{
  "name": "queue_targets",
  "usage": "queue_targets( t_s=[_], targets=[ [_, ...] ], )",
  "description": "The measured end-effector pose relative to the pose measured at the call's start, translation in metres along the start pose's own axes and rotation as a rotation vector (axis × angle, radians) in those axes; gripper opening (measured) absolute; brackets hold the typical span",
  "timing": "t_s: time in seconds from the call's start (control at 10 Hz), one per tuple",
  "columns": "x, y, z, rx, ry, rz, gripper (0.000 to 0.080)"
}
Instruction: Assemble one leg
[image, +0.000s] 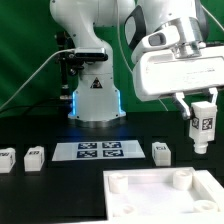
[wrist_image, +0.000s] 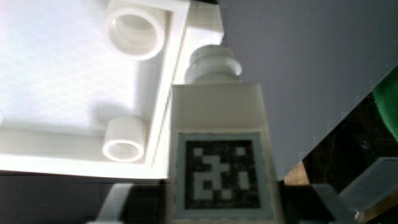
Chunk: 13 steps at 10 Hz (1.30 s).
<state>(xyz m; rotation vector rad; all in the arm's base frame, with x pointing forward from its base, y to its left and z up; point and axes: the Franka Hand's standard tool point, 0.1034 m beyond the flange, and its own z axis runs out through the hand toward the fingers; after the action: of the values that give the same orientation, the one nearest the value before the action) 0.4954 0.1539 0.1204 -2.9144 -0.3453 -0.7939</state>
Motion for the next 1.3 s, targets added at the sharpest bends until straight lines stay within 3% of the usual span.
queue_targets(
  t_s=[0.1, 0.2, 0.3, 0.4, 0.6, 0.8, 1.3],
  targets=[
    [-0.002, 0.003, 0.002, -0.003, -0.002, -0.016, 0.0292],
    [-0.007, 0.019, 0.016, -0.018, -0.016, -0.068, 0.0292],
    [0.004, 0.037, 0.028, -0.024, -0.059, -0.072, 0.0292],
    [0.028, 0.049, 0.027, -0.031, -0.037, -0.067, 0.0292],
    [0.038, 0.049, 0.042, -0.027, -0.031, -0.055, 0.0292],
    [0.038, 0.035, 0.053, -0.015, -0.035, -0.053, 0.0292],
    [0.045, 0.04, 0.054, -0.02, -0.027, -0.068, 0.0293]
  ],
)
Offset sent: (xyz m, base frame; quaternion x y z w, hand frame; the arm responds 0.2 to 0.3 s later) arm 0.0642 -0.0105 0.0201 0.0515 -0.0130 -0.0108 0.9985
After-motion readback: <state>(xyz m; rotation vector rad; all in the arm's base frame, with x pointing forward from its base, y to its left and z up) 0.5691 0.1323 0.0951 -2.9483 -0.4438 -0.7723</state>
